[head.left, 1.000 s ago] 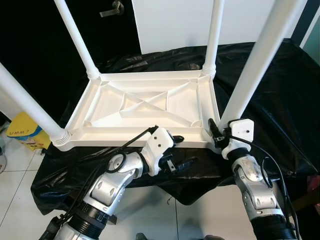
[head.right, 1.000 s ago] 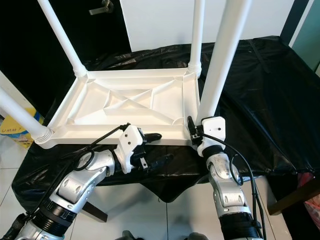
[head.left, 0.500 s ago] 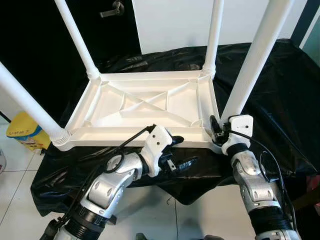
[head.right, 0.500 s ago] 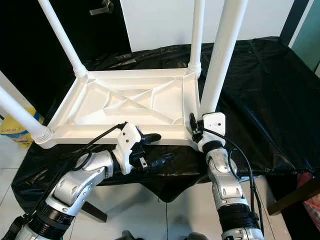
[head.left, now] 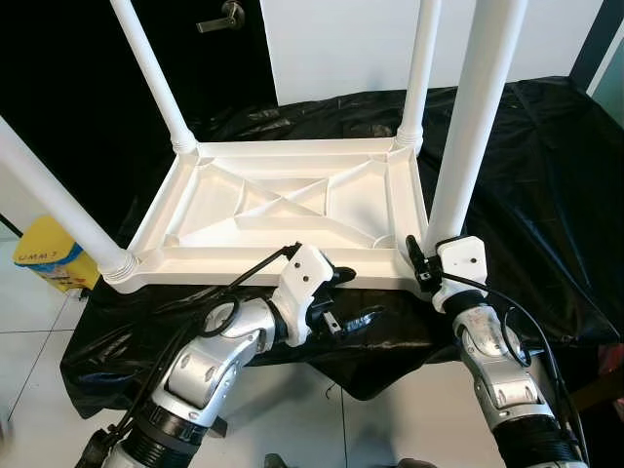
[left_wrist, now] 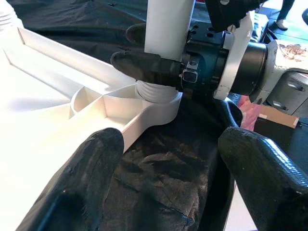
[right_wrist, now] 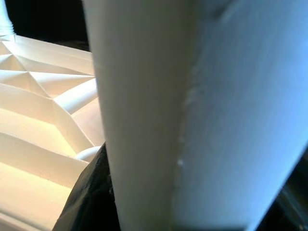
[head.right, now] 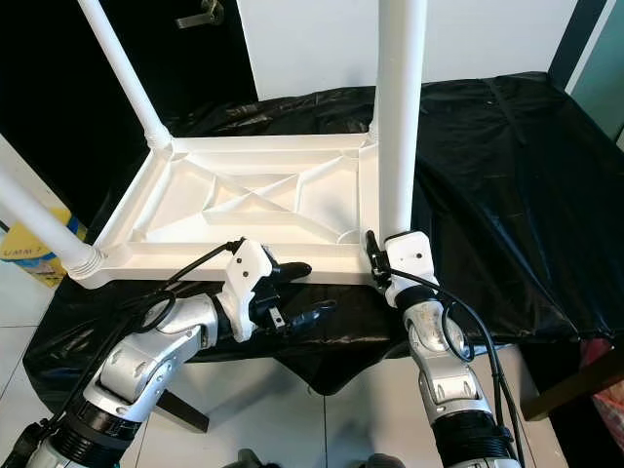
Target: Building children table
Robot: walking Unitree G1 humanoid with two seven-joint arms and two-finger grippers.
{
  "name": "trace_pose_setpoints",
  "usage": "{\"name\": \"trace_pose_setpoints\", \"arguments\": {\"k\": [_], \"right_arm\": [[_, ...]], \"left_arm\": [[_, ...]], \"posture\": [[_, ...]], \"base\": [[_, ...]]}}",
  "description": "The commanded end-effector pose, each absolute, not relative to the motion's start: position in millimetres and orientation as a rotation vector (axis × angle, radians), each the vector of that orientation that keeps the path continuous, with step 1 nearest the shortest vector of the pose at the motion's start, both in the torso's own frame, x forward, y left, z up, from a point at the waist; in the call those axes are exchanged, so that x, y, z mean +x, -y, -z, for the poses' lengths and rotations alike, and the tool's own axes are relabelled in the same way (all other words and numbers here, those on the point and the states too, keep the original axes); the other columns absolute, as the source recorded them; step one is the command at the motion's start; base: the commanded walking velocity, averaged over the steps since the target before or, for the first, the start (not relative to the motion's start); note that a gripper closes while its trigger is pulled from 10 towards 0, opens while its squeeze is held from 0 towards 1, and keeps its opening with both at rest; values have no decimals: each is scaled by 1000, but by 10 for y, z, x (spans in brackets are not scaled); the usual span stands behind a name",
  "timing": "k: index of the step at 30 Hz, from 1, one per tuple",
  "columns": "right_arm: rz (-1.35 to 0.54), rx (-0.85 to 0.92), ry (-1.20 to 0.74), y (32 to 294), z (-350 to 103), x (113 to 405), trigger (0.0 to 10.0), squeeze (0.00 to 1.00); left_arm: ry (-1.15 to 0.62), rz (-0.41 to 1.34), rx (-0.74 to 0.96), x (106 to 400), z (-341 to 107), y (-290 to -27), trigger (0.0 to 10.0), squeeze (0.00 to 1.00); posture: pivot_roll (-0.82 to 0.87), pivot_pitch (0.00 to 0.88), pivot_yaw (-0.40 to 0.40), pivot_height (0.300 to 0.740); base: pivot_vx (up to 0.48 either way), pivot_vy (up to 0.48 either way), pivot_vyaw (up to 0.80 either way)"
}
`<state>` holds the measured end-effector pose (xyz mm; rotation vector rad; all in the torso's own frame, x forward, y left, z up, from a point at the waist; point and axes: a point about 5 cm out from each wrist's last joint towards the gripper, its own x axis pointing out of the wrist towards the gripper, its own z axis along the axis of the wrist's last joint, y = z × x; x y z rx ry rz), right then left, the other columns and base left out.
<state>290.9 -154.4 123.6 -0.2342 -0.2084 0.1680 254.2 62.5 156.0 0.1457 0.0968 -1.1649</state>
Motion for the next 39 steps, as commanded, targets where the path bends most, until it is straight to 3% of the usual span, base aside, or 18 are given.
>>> {"name": "trace_pose_setpoints", "arguments": {"k": [1,13,39], "right_arm": [[-196,-234,129,1529,-1060,2871,10000,0],[-237,-175,57,1567,-988,2934,10000,0],[-72,17,-84,1700,-902,2993,10000,0]], "left_arm": [[-90,1152,147,2548,-1598,-648,10000,0],[-92,1159,149,2542,-1618,-649,10000,0],[-89,1128,157,2545,-1639,-688,10000,0]], "posture": [[-125,36,76,740],[-122,27,79,740],[-115,35,69,740]], "base": [[0,0,0],[0,0,0],[0,0,0]]}}
